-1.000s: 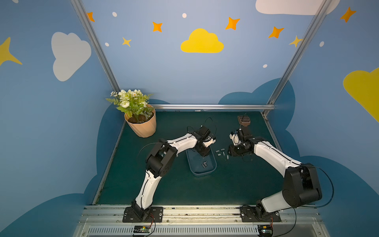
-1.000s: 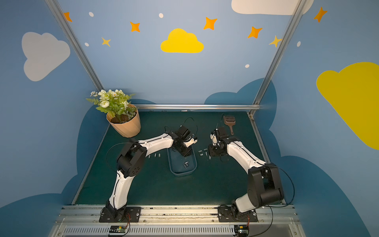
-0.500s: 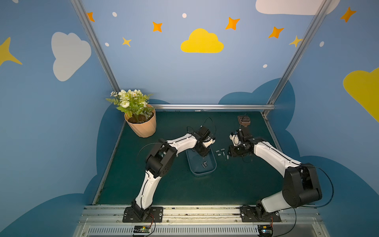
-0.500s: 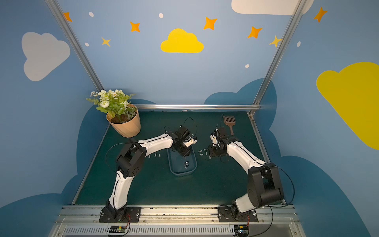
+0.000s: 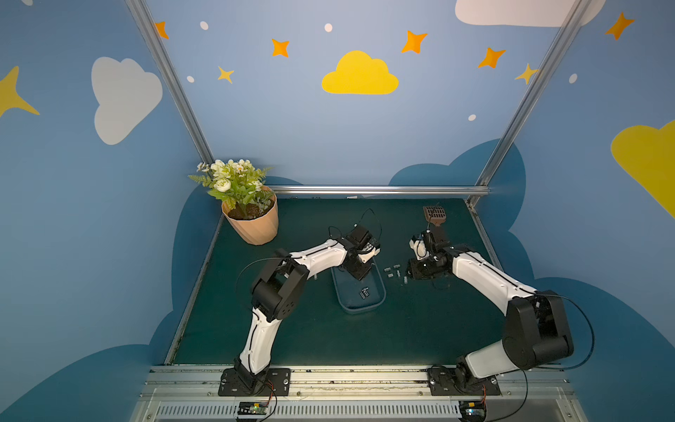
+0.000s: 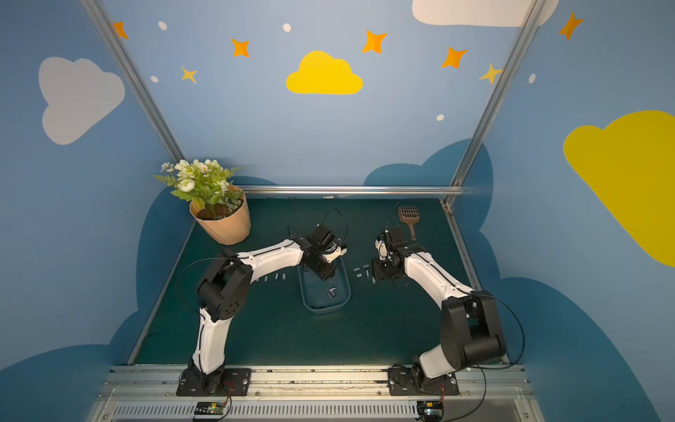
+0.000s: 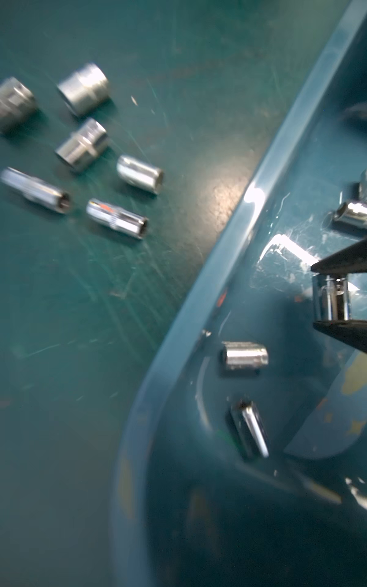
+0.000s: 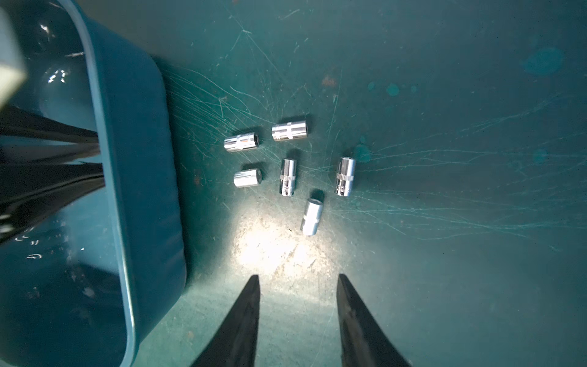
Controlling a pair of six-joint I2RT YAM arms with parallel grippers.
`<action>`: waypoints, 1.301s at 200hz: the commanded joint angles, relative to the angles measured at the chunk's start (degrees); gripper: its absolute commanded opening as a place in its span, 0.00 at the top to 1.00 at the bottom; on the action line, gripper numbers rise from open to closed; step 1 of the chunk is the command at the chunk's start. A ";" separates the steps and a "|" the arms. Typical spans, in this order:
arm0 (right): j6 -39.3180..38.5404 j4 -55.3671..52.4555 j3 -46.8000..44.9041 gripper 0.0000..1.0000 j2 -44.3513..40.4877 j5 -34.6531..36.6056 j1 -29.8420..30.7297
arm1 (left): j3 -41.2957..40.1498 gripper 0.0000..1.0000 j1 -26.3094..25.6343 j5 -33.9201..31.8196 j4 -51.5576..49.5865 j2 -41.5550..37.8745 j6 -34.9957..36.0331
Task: Take out the socket from the storage box
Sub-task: Pick up the socket head from the storage box, then place the socket head at the center of the board.
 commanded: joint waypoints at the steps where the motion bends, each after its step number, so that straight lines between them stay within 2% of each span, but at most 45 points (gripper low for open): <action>1: 0.36 0.17 -0.25 0.60 -0.66 -0.57 -0.19 | 0.52 0.76 0.07 -1.91 1.12 -5.27 -1.58; 28: 0.38 0.20 -0.34 0.60 -0.67 -0.63 -0.16 | -0.96 0.77 0.10 -4.54 2.71 -9.76 -2.54; 68: 0.54 0.71 -0.30 0.59 -0.26 -1.27 -0.20 | -5.64 0.77 1.99 -12.96 2.57 -16.62 -6.01; 111: 0.73 1.17 -0.08 0.60 0.41 -2.11 -0.18 | -15.03 0.77 9.29 -14.79 1.16 -24.74 -11.96; 146: 0.69 1.44 0.18 0.60 1.03 -2.68 -0.11 | -20.57 0.77 17.80 -13.90 -0.97 -29.17 -15.77; 191: 0.92 1.52 0.11 0.60 0.97 -2.88 0.01 | -24.26 0.76 25.90 -12.05 -2.58 -27.53 -17.69; 260: 0.63 0.91 -0.43 0.60 0.13 -1.98 -0.11 | -27.17 0.77 31.24 -11.05 0.51 -21.17 -19.55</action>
